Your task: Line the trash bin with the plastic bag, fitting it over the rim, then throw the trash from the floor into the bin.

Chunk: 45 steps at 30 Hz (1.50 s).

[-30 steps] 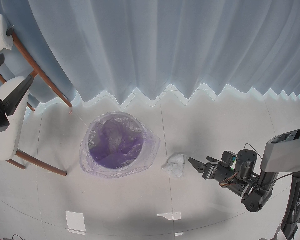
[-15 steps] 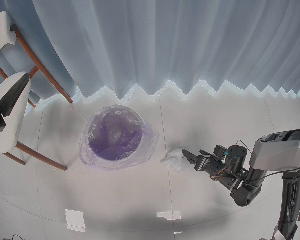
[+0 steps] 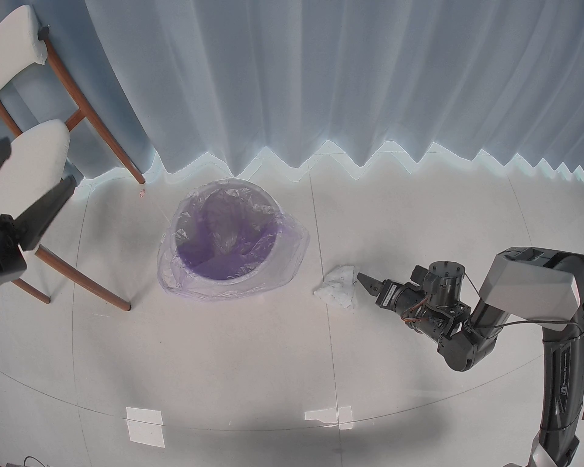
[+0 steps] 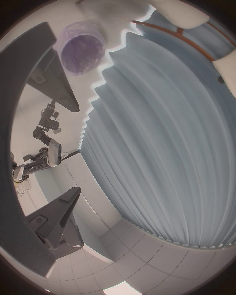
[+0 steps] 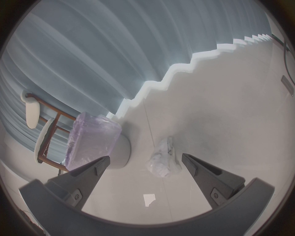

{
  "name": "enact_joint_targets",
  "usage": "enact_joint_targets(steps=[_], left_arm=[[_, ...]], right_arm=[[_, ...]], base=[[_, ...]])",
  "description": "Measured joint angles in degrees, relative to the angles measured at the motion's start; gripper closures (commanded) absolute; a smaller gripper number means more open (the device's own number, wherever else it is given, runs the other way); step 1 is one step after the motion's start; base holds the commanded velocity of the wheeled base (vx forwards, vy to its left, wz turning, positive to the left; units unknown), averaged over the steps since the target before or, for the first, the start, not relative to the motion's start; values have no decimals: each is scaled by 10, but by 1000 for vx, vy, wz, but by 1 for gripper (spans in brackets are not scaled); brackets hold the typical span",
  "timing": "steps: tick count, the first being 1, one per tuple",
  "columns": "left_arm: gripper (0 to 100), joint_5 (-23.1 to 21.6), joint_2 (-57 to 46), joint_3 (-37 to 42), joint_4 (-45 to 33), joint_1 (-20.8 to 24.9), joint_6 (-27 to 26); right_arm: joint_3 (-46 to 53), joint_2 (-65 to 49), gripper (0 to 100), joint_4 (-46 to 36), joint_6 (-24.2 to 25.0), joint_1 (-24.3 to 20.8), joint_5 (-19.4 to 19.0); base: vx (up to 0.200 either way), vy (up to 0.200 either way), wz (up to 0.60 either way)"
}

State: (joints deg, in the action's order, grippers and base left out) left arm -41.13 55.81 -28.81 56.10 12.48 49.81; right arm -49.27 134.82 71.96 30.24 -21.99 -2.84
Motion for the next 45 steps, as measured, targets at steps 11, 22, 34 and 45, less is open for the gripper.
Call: enact_joint_targets(steps=[11, 22, 34, 45], left_arm=[[0, -3, 18, 9, -25, -9, -1], [0, -27, 43, 33, -47, -110, -4], [0, -81, 41, 39, -42, -124, -8], [0, -131, 13, 45, -49, -125, -1]], right_arm=[[17, -38, 0, -15, 113, -72, -41], [23, -139, 0, -162, 203, -135, -36], [60, -160, 0, -136, 193, -166, -33], [53, -149, 0, -141, 189, -178, -33]], base=[[0, 0, 0], [164, 0, 0], [150, 100, 0], [0, 200, 0]])
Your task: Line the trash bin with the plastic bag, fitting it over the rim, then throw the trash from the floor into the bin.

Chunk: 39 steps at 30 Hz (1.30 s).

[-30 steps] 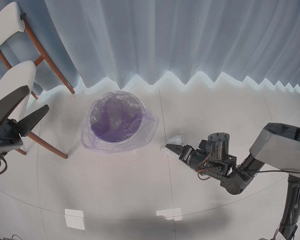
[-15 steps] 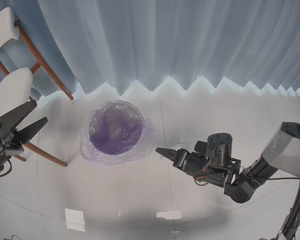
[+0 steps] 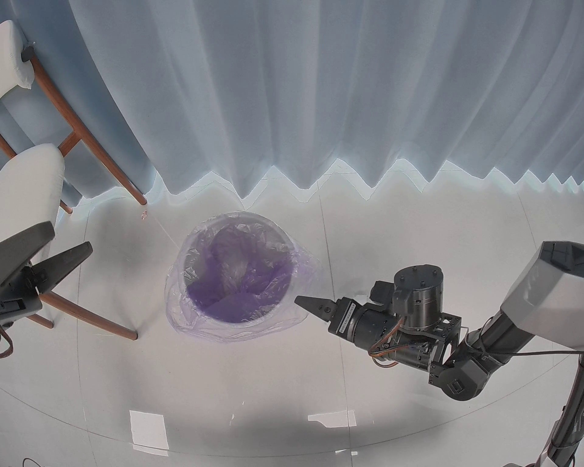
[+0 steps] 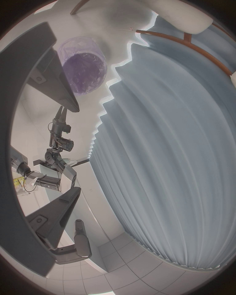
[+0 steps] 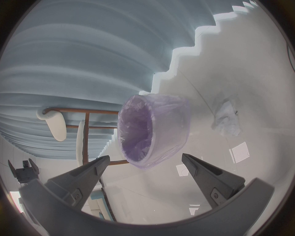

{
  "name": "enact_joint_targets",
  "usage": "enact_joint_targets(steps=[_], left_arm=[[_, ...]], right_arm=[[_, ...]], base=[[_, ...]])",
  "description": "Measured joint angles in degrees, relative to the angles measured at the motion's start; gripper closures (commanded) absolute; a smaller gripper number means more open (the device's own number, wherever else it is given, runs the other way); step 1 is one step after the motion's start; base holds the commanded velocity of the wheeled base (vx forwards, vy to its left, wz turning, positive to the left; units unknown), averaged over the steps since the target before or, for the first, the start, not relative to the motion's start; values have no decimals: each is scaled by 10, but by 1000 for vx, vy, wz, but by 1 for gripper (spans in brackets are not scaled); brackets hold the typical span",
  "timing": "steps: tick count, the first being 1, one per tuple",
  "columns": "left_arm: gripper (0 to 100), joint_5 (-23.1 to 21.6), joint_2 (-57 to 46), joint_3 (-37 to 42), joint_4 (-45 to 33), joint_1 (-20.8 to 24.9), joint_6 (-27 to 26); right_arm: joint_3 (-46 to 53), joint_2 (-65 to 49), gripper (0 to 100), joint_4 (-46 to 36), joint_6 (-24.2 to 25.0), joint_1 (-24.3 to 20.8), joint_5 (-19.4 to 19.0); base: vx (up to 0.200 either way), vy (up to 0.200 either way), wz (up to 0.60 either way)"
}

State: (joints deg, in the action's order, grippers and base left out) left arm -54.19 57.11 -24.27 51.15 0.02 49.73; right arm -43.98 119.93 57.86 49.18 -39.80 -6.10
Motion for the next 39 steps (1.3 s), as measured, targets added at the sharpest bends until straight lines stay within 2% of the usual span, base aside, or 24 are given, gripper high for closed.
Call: enact_joint_targets(steps=[6, 10, 13, 19, 29, 39], left_arm=[[0, 4, -5, 0, 0, -1, 0], [0, 8, -6, -2, 0, -2, 0], [0, 19, -5, -7, 0, -2, 0], [0, 75, 13, -22, 6, 0, -2], [0, 87, 26, -19, 3, 26, 0], [0, 100, 51, -14, -1, 39, -9]], right_arm=[[-45, 21, 0, -27, -8, 0, 40], [-91, 29, 0, -118, -9, 4, 65], [-133, 31, 0, -200, -8, 11, 79], [-207, 35, 0, -298, -7, 40, 105], [-233, 52, 0, -321, -11, 64, 155], [-259, 80, 0, -363, -10, 65, 158]], base=[[0, 200, 0], [0, 200, 0], [0, 0, 0], [0, 0, 0], [0, 0, 0], [0, 0, 0]])
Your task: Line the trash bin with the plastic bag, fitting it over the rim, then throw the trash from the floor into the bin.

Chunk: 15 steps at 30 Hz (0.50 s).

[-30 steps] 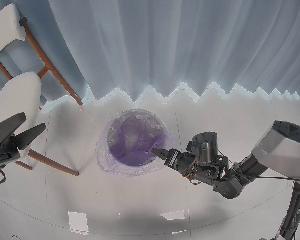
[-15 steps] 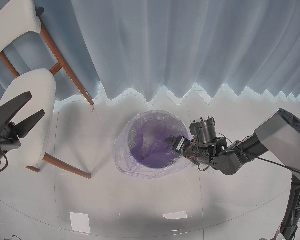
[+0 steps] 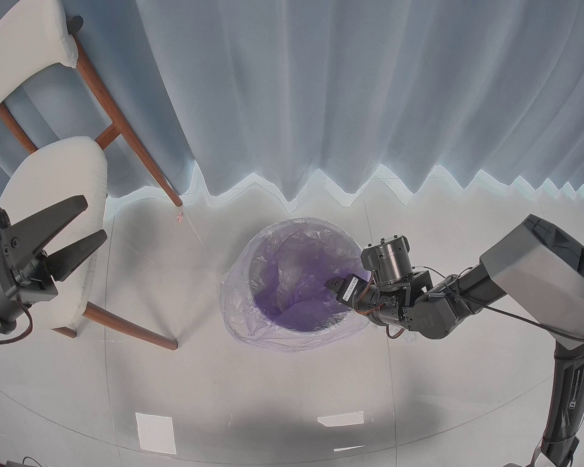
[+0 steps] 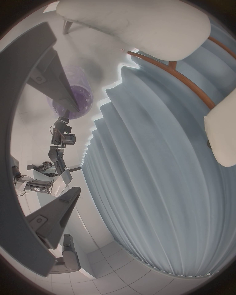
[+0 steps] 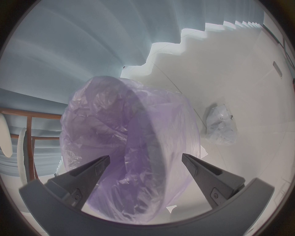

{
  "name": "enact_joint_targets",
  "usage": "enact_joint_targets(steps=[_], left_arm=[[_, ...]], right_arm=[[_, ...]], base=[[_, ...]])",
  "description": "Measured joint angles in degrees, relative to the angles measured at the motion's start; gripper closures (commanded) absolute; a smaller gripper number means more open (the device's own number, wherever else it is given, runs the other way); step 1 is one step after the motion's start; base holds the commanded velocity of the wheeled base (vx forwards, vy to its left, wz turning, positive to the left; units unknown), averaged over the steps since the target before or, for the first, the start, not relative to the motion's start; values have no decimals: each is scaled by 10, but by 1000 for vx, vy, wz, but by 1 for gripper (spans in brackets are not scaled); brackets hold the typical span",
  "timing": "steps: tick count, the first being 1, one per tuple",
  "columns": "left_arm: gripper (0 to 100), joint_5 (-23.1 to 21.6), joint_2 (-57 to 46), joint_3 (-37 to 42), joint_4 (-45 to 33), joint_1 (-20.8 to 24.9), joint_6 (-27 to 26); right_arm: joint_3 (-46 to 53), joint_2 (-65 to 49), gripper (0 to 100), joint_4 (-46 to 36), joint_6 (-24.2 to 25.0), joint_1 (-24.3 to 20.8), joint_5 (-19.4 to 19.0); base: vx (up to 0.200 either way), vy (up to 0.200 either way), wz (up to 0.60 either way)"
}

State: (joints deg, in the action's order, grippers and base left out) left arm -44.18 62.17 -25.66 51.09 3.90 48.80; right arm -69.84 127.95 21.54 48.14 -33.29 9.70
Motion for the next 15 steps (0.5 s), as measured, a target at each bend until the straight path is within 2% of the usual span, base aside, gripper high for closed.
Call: enact_joint_targets(steps=[1, 2, 5, 9, 15], left_arm=[[0, -1, 4, 0, 0, 1, 0], [0, -1, 9, 0, 0, 2, -1], [0, -2, 22, 0, -11, 6, -2], [0, -2, 33, -9, -79, 9, -13], [0, -2, 36, -26, -162, 10, -84]], right_arm=[[-4, 5, 0, 0, 0, 0, 2], [-9, 10, 100, 0, 0, -1, 5], [-24, 27, 100, 0, 0, -3, 15], [-35, 43, 100, 0, 0, -4, 21], [-37, 31, 100, -3, -14, -4, 12]], base=[[0, 0, 0], [0, 0, 0], [0, 0, 0], [0, 0, 0], [0, 0, 0]])
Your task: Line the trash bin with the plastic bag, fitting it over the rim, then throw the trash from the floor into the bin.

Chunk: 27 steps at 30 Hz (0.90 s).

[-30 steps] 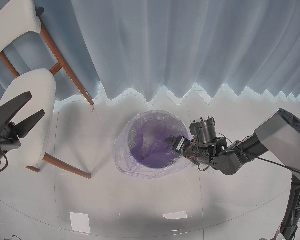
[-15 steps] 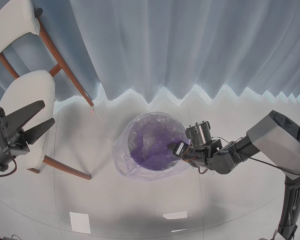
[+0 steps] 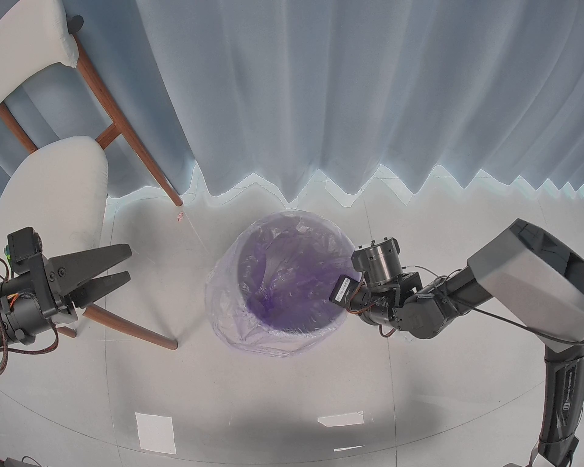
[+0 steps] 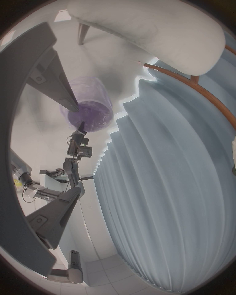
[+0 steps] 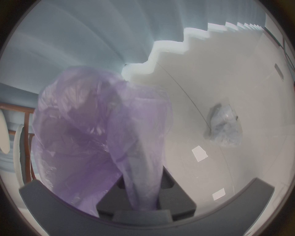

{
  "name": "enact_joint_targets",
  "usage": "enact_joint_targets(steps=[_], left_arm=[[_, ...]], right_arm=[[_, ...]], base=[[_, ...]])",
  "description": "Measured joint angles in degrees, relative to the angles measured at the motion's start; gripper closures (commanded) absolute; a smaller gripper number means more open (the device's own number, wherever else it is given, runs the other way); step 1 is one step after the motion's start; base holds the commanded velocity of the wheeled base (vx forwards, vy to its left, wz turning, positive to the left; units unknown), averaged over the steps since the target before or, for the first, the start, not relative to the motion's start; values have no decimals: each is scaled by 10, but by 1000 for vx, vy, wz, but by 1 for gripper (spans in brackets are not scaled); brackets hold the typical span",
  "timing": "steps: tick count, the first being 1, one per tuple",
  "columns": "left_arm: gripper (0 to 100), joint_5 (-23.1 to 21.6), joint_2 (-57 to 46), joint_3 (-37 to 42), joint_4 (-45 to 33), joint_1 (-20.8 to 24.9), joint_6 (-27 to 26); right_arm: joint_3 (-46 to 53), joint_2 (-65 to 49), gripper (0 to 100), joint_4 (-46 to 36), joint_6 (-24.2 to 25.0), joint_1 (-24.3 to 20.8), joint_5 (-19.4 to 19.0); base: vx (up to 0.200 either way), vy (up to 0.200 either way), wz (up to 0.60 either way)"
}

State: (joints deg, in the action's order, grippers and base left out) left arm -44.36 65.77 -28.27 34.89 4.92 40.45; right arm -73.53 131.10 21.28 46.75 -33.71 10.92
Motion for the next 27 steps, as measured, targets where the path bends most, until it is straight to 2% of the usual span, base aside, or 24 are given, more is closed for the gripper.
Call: enact_joint_targets(steps=[6, 11, 17, 23, 27], left_arm=[[0, 1, -3, -9, -17, 1, -34], [0, 0, -9, -12, -20, 2, -42], [0, 0, -15, -16, -23, 4, -46], [0, 0, -11, -21, -25, 6, -48], [0, 0, -8, -21, -26, 14, -48]], right_arm=[[15, -49, 100, -37, -113, 17, -42], [46, -89, 100, -56, -245, 50, -81], [85, -123, 100, -60, -383, 91, -158], [117, -134, 100, -10, -438, 106, -234], [127, -125, 100, 25, -510, 107, -245]], base=[[0, 0, 0], [0, 0, 0], [0, 0, 0], [0, 0, 0], [0, 0, 0]])
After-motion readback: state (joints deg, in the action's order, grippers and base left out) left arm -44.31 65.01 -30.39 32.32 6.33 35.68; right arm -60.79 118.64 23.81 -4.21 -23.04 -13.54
